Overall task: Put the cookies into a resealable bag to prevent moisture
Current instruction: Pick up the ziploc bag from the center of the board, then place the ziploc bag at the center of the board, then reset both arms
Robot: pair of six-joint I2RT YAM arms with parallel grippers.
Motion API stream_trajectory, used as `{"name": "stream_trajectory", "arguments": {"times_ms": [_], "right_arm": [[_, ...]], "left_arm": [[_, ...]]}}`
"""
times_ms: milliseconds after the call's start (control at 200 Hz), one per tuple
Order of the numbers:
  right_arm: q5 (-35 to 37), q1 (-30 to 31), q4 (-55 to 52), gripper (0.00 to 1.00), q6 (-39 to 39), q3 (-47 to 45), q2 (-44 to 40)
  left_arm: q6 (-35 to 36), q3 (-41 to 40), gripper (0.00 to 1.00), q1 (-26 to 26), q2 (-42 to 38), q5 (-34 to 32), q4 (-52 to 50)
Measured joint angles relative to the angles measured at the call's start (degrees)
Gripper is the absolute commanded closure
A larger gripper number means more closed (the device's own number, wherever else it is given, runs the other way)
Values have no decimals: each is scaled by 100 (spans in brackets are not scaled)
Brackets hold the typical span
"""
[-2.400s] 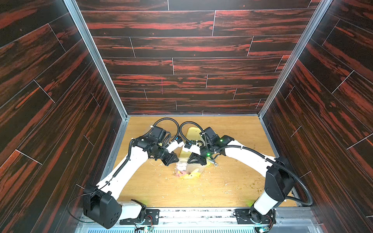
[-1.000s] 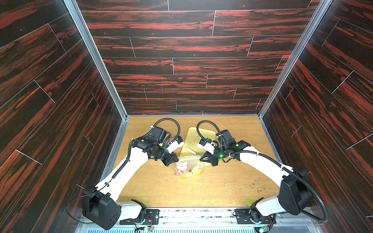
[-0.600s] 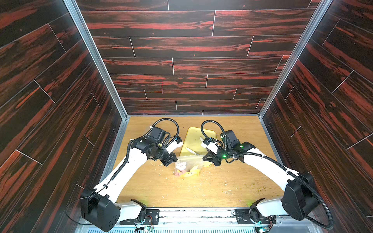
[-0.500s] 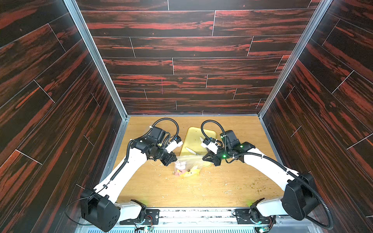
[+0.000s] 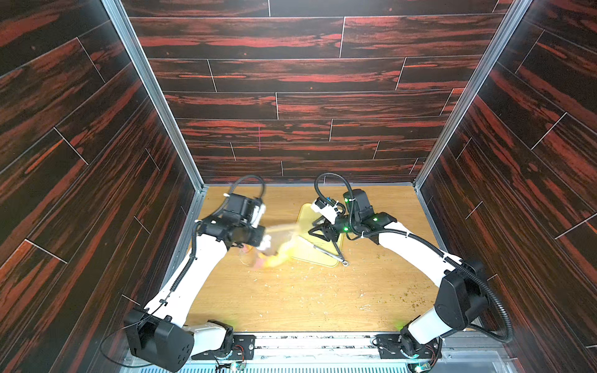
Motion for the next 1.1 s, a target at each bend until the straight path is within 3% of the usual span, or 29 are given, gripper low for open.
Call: {"name": "stream_trajectory", "arguments": {"times_ms": [366,456,551,581,616,837,972,1102], "right_arm": [[785,-63,334,40,188,-162,-68],[997,-122,404,36,282,-461,-210],[1187,-275,461,32,431,-848,-431],[1237,-356,481,31,501,-984,-518],[1298,-498,516,29,619,-1169,-649],[2218,-1810,894,7,1342,-2511,-1829],[3029,-2706,1113,6,1709,-2942,-2168],[3735,-3209,1670,6,1875,-3265,-2168]], "left_arm": [[-1335,-59,100,240,673,-337,1191],[-1443,-166,63,289,811,-306,1228],[-1502,-302,36,350,846,-372,1156],[-1508,-376,16,363,798,-426,1163],[-1508,-485,2,376,708,-505,1191],[-1193,-984,1,603,-503,-1600,1622],[-1318,-1062,1,1652,-859,-2330,2428],[-1613,-1429,1,2374,-411,-2699,3145]]}}
